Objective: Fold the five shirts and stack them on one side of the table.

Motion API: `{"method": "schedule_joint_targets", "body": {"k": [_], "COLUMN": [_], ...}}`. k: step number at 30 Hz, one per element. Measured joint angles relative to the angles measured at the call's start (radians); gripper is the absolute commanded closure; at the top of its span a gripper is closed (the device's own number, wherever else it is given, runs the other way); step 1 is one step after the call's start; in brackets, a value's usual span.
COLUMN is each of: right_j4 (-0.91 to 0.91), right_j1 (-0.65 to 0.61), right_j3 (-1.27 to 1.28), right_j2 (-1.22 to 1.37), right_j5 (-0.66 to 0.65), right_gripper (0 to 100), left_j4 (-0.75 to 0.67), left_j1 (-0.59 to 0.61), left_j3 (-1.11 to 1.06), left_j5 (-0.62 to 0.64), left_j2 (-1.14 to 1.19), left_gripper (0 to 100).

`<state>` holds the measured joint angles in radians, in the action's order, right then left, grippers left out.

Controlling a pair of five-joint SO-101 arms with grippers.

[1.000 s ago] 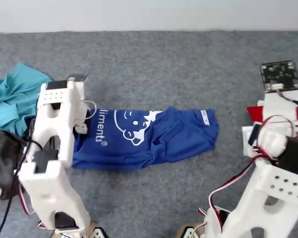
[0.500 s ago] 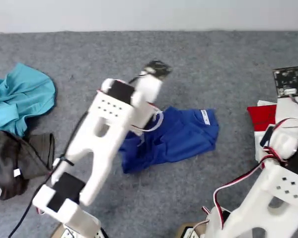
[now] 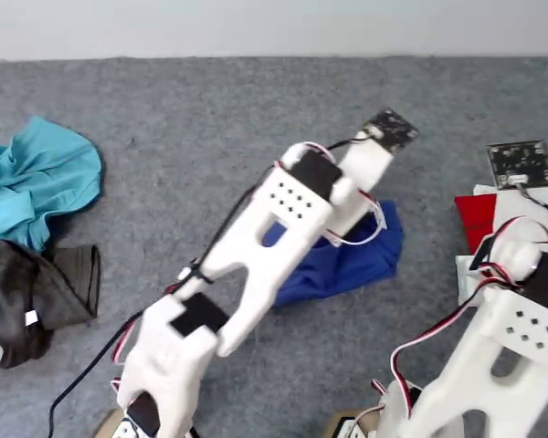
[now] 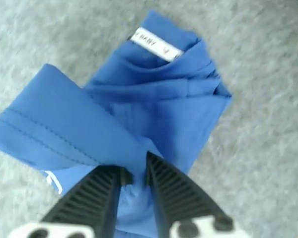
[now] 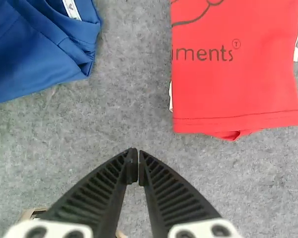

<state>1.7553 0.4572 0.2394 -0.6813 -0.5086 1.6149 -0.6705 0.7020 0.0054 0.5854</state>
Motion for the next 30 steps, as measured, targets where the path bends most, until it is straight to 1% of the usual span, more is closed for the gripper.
{"method": "schedule_joint_targets", "body": {"k": [3,7,8,12,16,19,23,27,30], "right_j4": [0.0,0.0,0.0,0.0,0.0,0.0,0.0,0.0,0.0], "right_j1": [0.0,0.0,0.0,0.0,0.0,0.0,0.0,0.0,0.0], "right_j3": [0.0,0.008,0.008,0.008,0.008,0.008,0.008,0.008,0.008], "right_j2": [0.0,0.0,0.0,0.0,0.0,0.0,0.0,0.0,0.0], "right_j5": [0.0,0.0,0.0,0.0,0.0,0.0,0.0,0.0,0.0], "right_gripper": [98.7,98.7,98.7,98.7,98.7,98.7,98.7,98.7,98.7], "left_j4": [0.025,0.077,0.097,0.117,0.12,0.12,0.12,0.12,0.12], "left_j1": [-0.015,-0.02,-0.02,-0.02,0.0,0.032,0.08,0.091,0.087], "left_j3": [0.141,0.318,0.359,0.473,0.491,0.427,0.244,0.044,-0.092], "left_j5": [0.0,0.0,0.0,0.026,0.035,0.035,0.021,-0.034,-0.046], "left_j2": [0.104,0.233,0.259,0.287,0.255,0.18,0.072,0.0,-0.02], "left_gripper": [95,80,78,78,79,87,99,99,99]}}
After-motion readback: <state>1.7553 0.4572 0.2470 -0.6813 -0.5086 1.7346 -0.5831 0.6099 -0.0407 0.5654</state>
